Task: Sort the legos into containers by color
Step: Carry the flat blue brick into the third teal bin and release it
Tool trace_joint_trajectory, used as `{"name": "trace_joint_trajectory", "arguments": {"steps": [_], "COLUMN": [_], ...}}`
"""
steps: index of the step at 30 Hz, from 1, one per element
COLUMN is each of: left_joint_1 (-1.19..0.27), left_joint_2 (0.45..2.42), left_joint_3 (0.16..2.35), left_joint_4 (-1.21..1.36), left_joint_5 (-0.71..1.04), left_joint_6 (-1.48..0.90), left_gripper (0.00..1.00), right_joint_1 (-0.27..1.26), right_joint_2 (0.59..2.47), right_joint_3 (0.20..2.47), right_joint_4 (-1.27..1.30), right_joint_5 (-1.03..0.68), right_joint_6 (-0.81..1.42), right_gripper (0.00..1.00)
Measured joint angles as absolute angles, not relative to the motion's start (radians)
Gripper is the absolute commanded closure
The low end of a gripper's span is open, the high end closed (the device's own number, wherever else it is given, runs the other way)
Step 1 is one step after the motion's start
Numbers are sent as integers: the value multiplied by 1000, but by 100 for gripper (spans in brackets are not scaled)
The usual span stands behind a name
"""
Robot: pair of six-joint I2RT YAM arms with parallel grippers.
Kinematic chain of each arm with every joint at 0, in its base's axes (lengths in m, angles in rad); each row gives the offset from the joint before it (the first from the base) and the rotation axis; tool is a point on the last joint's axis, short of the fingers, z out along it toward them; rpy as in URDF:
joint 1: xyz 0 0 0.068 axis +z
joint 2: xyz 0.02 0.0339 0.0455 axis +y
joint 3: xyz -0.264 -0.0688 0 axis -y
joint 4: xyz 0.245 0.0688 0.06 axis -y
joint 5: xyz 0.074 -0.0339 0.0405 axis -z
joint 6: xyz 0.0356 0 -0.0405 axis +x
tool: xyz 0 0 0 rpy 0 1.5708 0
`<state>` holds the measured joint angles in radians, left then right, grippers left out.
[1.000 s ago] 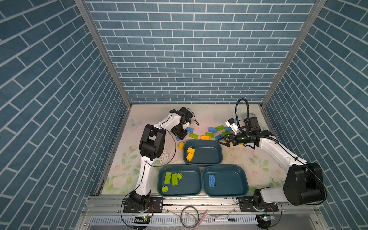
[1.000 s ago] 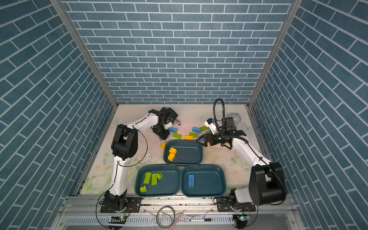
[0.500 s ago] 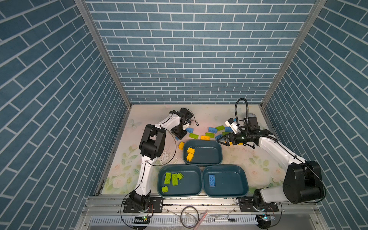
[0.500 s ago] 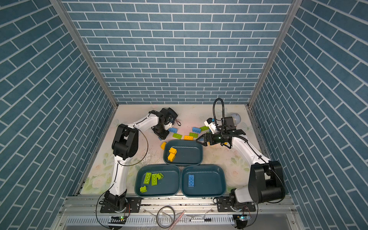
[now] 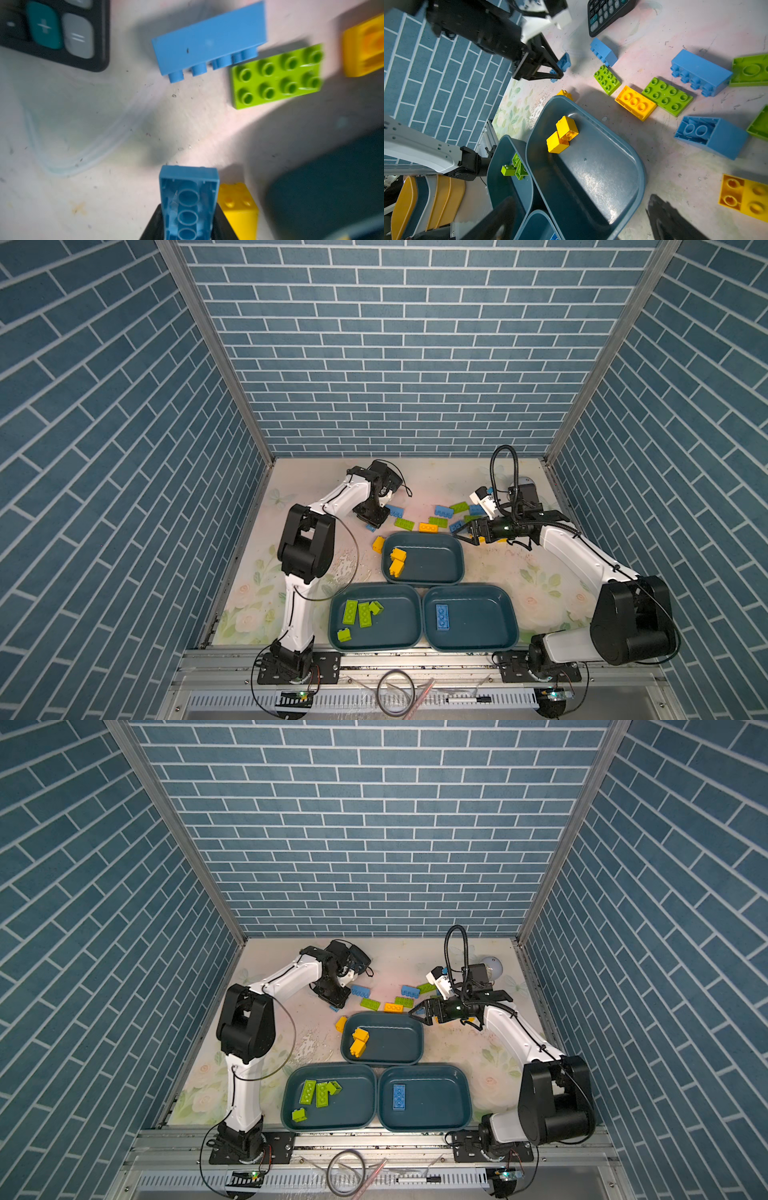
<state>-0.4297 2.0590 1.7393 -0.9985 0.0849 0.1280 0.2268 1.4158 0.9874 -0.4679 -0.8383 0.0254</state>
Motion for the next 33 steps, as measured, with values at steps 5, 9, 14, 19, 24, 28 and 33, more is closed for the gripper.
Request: {"name": "trace_joint_trajectory", "arguments": {"steps": [5,9,14,19,24,28,33], "left_joint_1": [-514,-641,-814,-965,-1083,-1130,-1156], "left_joint_2": [1836,1696,1626,1614,1620,1631,1676], "left_joint_3": [1634,1504,1363,1291,1248,1229,1210], "left_joint_4": [-989,-925,-824,-729,-659,-613,-612], "left_joint_5": [162,233,270,271,271,279,282], "left_joint_6": [-47,-252,-510,-706,-840,-896,-950], "left_gripper": [72,72,72,72,70,69,66], "right_joint_1": [226,224,221,219,218,218,218], "right_joint_2": [1413,1393,1360,1336,1310,1289,1259], "right_joint_3": [987,982,959,931,896,873,838], "right_joint_4": [-462,-455,-449,-449,-450,-451,-454], "right_joint_5": [-838,-835,-831,-823,-818,-815,-812], "right_joint_6": [26,30,31,41,48,48,48], "right_gripper": [1,1,1,1,1,1,1]}}
